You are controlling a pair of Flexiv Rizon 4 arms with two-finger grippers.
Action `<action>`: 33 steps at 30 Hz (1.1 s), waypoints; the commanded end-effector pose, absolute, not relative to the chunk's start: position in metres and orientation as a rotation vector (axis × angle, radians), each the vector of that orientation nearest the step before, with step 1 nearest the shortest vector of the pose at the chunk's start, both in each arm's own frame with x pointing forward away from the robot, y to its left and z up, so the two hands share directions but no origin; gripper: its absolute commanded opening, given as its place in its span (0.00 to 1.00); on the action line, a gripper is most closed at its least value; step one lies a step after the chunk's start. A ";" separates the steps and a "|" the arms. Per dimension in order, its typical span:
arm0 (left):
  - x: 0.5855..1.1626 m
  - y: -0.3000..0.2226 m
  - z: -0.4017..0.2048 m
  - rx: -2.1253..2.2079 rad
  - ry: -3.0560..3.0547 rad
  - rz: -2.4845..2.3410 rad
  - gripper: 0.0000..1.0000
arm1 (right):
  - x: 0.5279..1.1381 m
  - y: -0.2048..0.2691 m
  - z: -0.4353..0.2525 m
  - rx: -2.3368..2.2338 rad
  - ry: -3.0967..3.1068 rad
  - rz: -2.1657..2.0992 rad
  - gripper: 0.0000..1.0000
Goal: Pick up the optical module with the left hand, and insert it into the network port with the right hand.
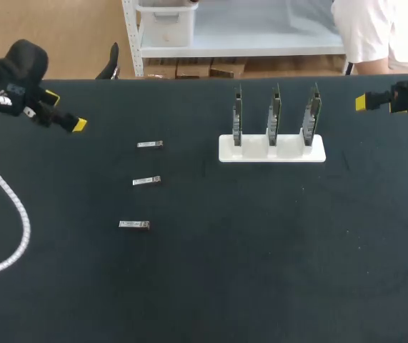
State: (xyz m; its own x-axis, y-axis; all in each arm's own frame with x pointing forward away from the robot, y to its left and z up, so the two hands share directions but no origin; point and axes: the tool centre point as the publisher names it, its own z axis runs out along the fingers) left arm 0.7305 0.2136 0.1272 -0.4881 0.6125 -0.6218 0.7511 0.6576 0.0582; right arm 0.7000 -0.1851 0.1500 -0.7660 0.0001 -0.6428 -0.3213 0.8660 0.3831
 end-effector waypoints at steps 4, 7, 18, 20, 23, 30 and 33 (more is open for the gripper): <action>0.750 0.202 0.134 1.428 2.165 -0.224 1.00 | 0.700 -0.185 0.150 -0.231 2.374 0.636 1.00; 0.750 0.202 0.134 1.428 2.165 -0.224 1.00 | 0.700 -0.185 0.150 -0.231 2.374 0.636 1.00; 0.744 0.206 0.128 1.398 2.184 -0.239 1.00 | 0.700 -0.185 0.150 -0.231 2.374 0.636 1.00; 0.740 0.207 0.123 1.396 2.213 -0.139 1.00 | 0.700 -0.185 0.150 -0.231 2.374 0.636 1.00; 0.740 0.203 0.123 1.501 2.146 -0.007 1.00 | 0.700 -0.185 0.150 -0.231 2.374 0.636 1.00; 0.737 0.173 0.120 1.721 1.917 0.082 1.00 | 0.700 -0.185 0.150 -0.231 2.374 0.636 1.00; 0.738 0.164 0.111 1.795 1.913 0.138 1.00 | 0.700 -0.185 0.150 -0.231 2.374 0.636 1.00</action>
State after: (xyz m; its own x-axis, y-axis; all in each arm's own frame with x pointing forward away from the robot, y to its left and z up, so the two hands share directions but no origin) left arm 0.7342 0.1695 0.1192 -0.0376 0.9416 -0.3347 0.9033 0.1753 0.3916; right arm 0.7000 -0.1851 0.1500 -0.7660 0.0002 -0.6428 -0.3213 0.8660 0.3831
